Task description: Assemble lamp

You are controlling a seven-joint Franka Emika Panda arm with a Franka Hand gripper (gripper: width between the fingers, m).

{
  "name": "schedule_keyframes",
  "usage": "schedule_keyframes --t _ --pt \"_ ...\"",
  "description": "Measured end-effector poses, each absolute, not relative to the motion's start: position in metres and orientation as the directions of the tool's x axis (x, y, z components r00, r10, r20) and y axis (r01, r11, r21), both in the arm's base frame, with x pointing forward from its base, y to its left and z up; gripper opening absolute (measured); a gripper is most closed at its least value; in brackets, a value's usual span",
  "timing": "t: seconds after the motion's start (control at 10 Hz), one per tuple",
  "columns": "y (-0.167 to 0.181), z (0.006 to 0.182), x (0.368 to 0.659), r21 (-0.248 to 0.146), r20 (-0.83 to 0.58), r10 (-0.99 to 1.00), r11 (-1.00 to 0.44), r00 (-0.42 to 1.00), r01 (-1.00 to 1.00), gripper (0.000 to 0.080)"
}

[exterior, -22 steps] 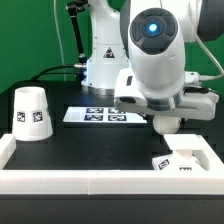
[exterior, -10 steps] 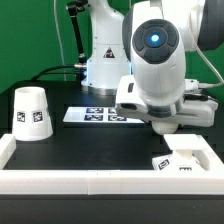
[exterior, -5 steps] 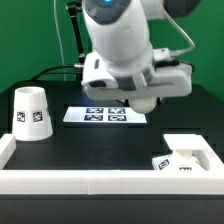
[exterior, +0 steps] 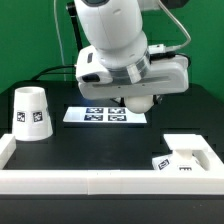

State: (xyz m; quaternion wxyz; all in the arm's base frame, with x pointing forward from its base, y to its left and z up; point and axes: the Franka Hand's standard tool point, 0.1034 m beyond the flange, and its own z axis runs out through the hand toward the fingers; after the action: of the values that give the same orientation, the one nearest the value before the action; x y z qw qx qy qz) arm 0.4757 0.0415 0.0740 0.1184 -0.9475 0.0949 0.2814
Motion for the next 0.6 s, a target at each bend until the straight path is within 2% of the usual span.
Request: schedule_keyframes --t 0.2,0.4,0.6 --pt "0.037 0.076 0.484 -0.173 -0.381 -0.116 -0.965 0.917 -0.195 0.0577" --pt "0.034 0.092 0.503 -0.172 -0.226 -0.092 -0.976 0.970 -0.133 0.0577" --pt "0.031 0.110 0.523 -0.148 -0.060 -0.044 -0.988 0.997 -0.053 0.0577"
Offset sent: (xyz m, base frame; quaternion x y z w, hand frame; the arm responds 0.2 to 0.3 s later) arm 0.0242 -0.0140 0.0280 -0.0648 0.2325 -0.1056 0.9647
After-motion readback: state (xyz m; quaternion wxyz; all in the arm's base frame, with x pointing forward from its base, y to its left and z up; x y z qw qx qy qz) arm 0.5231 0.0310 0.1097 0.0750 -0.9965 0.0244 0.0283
